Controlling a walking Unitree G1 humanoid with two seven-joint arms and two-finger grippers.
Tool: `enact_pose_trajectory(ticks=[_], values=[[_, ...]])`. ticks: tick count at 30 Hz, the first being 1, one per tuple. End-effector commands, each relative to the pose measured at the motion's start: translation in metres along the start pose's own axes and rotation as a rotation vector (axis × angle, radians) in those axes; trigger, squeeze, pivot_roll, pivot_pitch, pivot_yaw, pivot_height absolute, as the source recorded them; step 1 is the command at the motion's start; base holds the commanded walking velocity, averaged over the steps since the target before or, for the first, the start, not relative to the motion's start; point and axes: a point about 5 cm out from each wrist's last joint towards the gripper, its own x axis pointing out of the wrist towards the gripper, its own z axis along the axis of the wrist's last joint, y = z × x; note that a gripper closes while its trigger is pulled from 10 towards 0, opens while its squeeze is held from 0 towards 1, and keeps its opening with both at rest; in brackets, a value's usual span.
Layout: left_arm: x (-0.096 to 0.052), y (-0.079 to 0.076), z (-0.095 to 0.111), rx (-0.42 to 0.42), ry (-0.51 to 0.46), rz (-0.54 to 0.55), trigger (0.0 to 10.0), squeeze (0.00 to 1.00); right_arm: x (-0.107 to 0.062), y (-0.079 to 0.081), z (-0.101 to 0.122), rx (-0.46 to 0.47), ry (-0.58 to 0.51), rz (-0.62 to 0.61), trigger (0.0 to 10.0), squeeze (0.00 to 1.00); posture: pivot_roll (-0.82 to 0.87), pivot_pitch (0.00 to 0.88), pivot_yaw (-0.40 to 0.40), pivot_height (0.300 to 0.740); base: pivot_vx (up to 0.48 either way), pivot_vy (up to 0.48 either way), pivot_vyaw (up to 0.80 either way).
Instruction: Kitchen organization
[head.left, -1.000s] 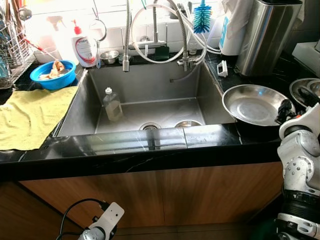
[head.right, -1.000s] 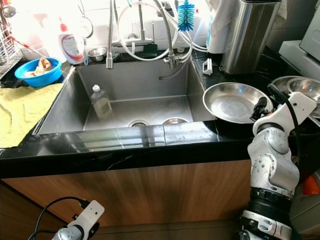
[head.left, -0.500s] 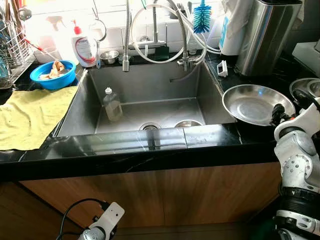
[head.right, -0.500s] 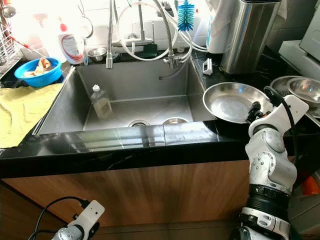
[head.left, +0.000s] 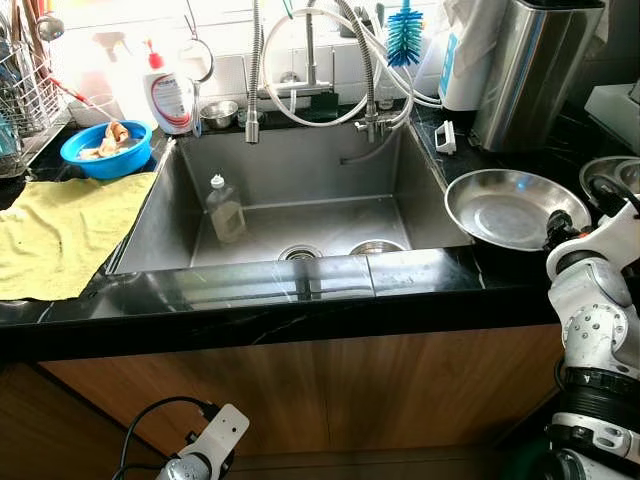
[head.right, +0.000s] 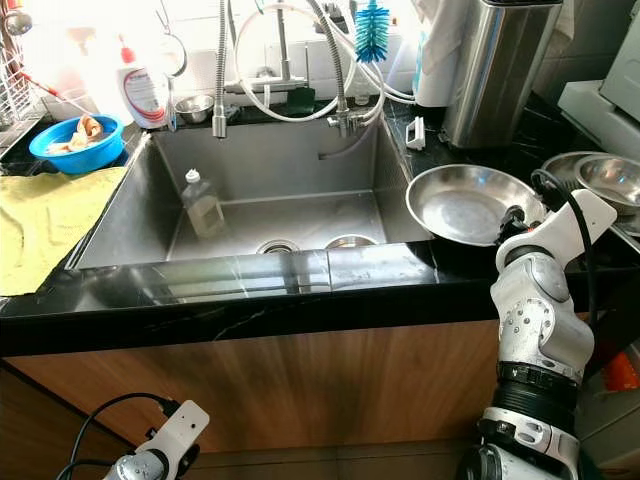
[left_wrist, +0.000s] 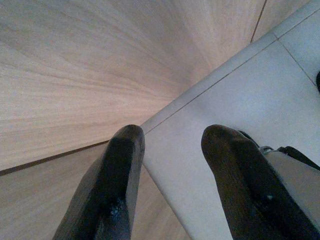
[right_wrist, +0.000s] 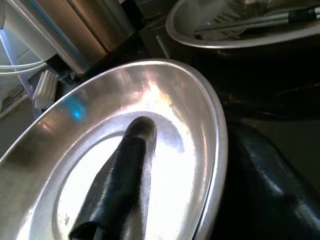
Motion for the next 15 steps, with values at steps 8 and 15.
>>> enact_pose_trajectory(ticks=[8,15], values=[[-0.0007,0.0032,-0.0032,0.005,0.015,-0.005,10.0,0.0,0.0018,0.0054,0.0028,0.019,0.002,0.011,0.0,0.0,-0.11,0.0,0.067,0.74,0.0,0.0,0.0],[-0.0005,0.0029,-0.0027,0.005,0.014,-0.006,10.0,0.0,0.0023,0.0109,0.0031,0.028,0.0,0.041,0.0,0.0,-0.11,0.0,0.067,0.74,0.0,0.0,0.0]])
